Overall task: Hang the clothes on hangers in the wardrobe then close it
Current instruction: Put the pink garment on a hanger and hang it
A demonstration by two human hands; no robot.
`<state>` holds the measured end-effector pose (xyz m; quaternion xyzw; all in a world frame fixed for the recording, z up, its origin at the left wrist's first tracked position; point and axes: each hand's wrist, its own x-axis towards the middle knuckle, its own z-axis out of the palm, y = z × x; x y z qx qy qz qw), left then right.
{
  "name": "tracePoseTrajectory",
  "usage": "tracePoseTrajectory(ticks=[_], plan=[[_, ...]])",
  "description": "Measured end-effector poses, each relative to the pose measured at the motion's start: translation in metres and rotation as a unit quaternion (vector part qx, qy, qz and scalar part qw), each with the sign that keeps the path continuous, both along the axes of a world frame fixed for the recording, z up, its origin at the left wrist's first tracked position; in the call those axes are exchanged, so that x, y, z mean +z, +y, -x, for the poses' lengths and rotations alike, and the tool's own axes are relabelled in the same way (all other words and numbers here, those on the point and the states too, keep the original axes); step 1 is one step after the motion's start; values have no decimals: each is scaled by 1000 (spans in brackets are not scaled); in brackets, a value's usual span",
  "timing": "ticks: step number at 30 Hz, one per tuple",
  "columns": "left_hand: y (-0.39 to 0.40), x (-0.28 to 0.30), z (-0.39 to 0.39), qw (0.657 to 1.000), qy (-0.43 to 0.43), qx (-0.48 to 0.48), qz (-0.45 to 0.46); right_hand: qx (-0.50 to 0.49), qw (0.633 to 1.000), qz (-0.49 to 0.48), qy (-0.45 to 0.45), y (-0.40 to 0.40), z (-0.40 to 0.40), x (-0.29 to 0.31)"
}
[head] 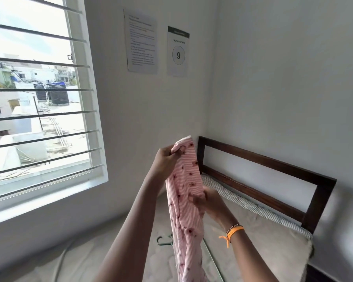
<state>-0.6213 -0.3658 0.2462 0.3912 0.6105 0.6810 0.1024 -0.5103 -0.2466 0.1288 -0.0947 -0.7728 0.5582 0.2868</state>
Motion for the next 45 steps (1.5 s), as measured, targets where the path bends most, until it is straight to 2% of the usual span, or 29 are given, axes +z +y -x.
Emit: tracePoseTrajectory(ticks=[1, 3, 6, 8, 10, 17, 20, 21, 23, 25, 27, 30, 33, 36, 37, 41, 45], plan=[[0, 1, 2, 1000, -13, 11, -18, -5, 1000, 1, -30, 6, -2, -10], [0, 2, 7, 996, -56, 34, -58, -65, 992, -58, -91, 15, -6, -25], [3, -5, 20, 987, -100, 91, -82, -166, 960, -210, -77, 12, -16, -27], [6, -9, 28, 982, -126, 122, -76, -172, 908, -381, -44, 8, -18, -27], [8, -11, 35, 980, -133, 136, -52, -150, 855, -492, -63, 6, -18, -23], [5, -14, 48, 970, -158, 179, -45, -116, 812, -570, -36, 18, -20, -2], [5, -13, 48, 967, -166, 187, -51, -122, 780, -607, -91, 19, -12, 7], [5, -13, 47, 968, -168, 181, -54, -142, 781, -594, -133, 21, -9, 13], [8, -16, 43, 970, -172, 160, -58, -143, 837, -474, -234, 30, -2, 20], [9, -19, 40, 975, -166, 138, -58, -104, 916, -280, -266, 38, 7, 34], [7, -21, 38, 981, -147, 117, -49, -40, 961, -103, -254, 43, 11, 55], [1, -23, 36, 986, -135, 88, -49, 20, 983, 77, -164, 68, 11, 80], [-5, -27, 38, 987, -132, 84, -46, 105, 969, 211, -78, 62, -3, 120], [-5, -20, 31, 992, -91, 71, -43, 138, 944, 300, 1, 55, 3, 146], [-4, -14, 25, 994, -76, 64, -49, 134, 944, 302, 20, 50, 9, 152], [4, 19, -2, 995, -73, 6, -66, 50, 963, 259, 52, 31, 37, 176], [4, 43, -7, 990, 5, -131, -43, -14, 974, 204, 98, 11, 50, 208]])
